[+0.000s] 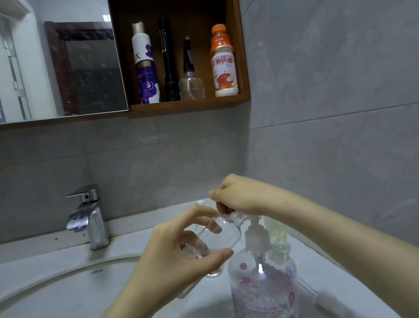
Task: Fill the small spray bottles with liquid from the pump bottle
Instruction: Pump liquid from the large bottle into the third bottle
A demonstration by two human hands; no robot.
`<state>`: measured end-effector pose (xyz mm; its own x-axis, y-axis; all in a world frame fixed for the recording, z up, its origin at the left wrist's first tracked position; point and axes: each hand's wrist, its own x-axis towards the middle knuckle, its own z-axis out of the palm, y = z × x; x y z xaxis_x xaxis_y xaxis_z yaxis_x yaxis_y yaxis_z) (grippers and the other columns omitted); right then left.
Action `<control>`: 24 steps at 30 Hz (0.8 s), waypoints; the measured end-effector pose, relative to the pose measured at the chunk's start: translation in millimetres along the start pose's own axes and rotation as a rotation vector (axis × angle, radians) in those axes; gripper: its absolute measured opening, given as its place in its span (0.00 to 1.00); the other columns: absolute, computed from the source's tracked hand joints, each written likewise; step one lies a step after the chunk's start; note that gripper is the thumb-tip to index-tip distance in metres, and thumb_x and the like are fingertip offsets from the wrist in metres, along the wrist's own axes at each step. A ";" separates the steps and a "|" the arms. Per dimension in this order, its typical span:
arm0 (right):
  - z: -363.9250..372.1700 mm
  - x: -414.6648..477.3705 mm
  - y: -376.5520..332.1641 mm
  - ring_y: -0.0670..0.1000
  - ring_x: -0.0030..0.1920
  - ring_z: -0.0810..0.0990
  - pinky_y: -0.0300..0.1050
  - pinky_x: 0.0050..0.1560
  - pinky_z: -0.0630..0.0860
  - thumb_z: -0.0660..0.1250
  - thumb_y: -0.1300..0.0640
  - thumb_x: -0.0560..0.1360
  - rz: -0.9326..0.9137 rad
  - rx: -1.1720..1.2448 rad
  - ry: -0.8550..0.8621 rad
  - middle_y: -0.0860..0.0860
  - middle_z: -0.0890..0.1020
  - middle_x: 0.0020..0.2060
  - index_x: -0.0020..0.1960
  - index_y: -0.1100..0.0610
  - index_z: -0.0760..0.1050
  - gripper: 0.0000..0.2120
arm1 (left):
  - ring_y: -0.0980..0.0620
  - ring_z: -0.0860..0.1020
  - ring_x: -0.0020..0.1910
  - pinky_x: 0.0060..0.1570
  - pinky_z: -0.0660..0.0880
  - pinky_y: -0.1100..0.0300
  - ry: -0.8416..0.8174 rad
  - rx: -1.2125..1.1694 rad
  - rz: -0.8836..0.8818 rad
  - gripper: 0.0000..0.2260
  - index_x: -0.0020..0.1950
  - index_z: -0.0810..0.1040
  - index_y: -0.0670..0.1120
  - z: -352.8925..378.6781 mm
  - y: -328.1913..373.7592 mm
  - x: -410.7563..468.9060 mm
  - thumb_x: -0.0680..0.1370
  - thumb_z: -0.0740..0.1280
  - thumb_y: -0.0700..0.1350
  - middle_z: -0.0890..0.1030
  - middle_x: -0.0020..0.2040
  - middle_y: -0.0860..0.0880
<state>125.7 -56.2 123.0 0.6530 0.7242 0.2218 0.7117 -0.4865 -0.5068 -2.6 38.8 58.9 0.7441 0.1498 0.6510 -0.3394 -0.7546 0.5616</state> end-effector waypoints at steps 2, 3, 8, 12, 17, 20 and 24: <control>-1.1 0.4 -1.9 0.49 0.29 0.69 0.41 0.30 0.64 0.54 0.52 0.81 -0.006 0.002 0.001 0.50 0.73 0.29 0.30 0.57 0.71 0.22 | 0.53 0.81 0.33 0.41 0.77 0.55 0.005 -0.003 -0.001 0.20 0.50 0.76 0.59 -0.8 0.2 -0.4 0.60 0.73 0.58 0.81 0.47 0.59; -1.5 0.5 -2.9 0.49 0.29 0.69 0.41 0.30 0.64 0.54 0.52 0.81 -0.008 -0.004 -0.003 0.50 0.73 0.29 0.29 0.56 0.71 0.22 | 0.53 0.81 0.33 0.41 0.77 0.55 0.009 -0.004 -0.002 0.19 0.50 0.76 0.58 -1.3 0.0 -0.4 0.60 0.73 0.58 0.81 0.47 0.59; -1.3 1.3 -3.5 0.50 0.30 0.70 0.42 0.31 0.65 0.55 0.52 0.80 -0.003 -0.026 -0.008 0.50 0.73 0.30 0.30 0.56 0.71 0.22 | 0.54 0.81 0.32 0.41 0.78 0.53 0.009 -0.008 -0.002 0.20 0.50 0.77 0.56 -1.4 -0.3 -0.2 0.61 0.73 0.58 0.81 0.46 0.58; 0.2 3.3 -2.2 0.52 0.33 0.73 0.43 0.36 0.68 0.55 0.51 0.80 -0.025 -0.020 0.017 0.52 0.76 0.32 0.29 0.57 0.72 0.22 | 0.54 0.80 0.32 0.40 0.77 0.56 0.011 -0.011 -0.004 0.20 0.50 0.76 0.56 -0.3 -0.9 -0.6 0.61 0.73 0.58 0.81 0.46 0.58; 1.1 2.8 0.5 0.52 0.32 0.72 0.43 0.35 0.68 0.55 0.52 0.80 -0.039 0.032 0.054 0.52 0.75 0.31 0.29 0.57 0.72 0.23 | 0.54 0.80 0.32 0.41 0.77 0.58 0.001 -0.011 0.000 0.20 0.50 0.76 0.58 -0.1 -1.2 -0.5 0.61 0.73 0.59 0.81 0.46 0.59; -0.3 2.3 0.2 0.51 0.31 0.71 0.42 0.32 0.66 0.54 0.52 0.80 -0.040 0.036 0.049 0.51 0.74 0.30 0.30 0.57 0.72 0.22 | 0.54 0.80 0.32 0.41 0.78 0.55 0.010 -0.006 0.006 0.19 0.50 0.77 0.57 -0.6 -1.2 0.2 0.61 0.73 0.59 0.81 0.47 0.59; -0.8 1.7 -1.2 0.50 0.29 0.67 0.42 0.30 0.63 0.55 0.53 0.81 -0.016 -0.008 -0.049 0.51 0.71 0.29 0.31 0.56 0.70 0.20 | 0.54 0.81 0.32 0.41 0.77 0.54 0.018 -0.004 0.004 0.19 0.50 0.77 0.57 -0.6 -2.1 -0.6 0.61 0.73 0.58 0.81 0.47 0.59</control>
<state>126.2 -54.7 124.6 0.6285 0.7546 0.1885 0.7240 -0.4789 -0.4965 -2.7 40.7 57.6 0.7320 0.1582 0.6627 -0.3452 -0.7524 0.5610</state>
